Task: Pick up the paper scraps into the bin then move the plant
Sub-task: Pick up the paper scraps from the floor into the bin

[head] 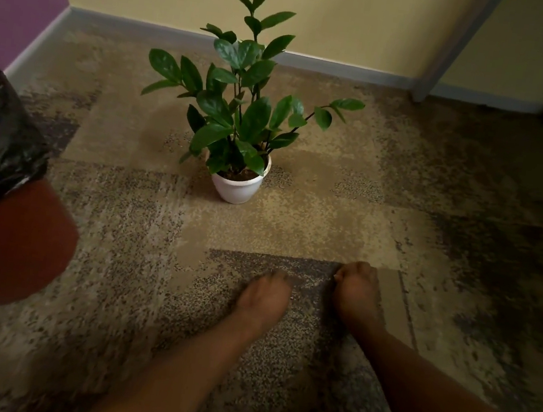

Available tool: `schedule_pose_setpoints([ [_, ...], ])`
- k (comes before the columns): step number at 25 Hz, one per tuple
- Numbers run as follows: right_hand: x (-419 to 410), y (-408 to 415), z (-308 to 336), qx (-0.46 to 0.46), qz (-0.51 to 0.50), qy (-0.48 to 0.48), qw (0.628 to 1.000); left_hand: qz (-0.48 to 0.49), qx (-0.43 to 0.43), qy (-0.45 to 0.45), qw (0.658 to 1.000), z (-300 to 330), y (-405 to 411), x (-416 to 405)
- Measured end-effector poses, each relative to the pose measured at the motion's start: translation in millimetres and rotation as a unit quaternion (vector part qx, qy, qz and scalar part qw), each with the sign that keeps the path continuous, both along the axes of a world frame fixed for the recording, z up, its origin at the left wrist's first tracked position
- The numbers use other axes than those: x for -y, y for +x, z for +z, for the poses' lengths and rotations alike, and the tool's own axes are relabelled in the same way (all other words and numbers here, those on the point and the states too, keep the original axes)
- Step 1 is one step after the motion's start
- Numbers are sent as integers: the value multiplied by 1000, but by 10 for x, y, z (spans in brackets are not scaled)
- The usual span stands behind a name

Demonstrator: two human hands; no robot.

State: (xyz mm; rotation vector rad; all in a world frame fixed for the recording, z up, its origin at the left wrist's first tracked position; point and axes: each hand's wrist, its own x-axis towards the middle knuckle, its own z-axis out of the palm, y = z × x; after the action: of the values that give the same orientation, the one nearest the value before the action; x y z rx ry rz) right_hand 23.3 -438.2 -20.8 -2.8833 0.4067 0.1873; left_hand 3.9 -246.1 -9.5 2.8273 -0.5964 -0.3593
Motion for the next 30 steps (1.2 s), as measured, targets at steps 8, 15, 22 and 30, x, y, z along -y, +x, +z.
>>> schedule_pose_setpoints([
  [8,-346,-209,130,21,-25,138,990,148,-69,-124,979,14,-45,-472],
  [15,-884,-432,176,-33,80,147,985,218,-90,-179,955,-29,-166,-772],
  [22,-1503,-421,338,48,9,369,928,339,-202,-337,855,158,-110,-864],
  [30,-1813,-125,870,122,84,380,913,375,-215,-512,742,740,104,-1291],
])
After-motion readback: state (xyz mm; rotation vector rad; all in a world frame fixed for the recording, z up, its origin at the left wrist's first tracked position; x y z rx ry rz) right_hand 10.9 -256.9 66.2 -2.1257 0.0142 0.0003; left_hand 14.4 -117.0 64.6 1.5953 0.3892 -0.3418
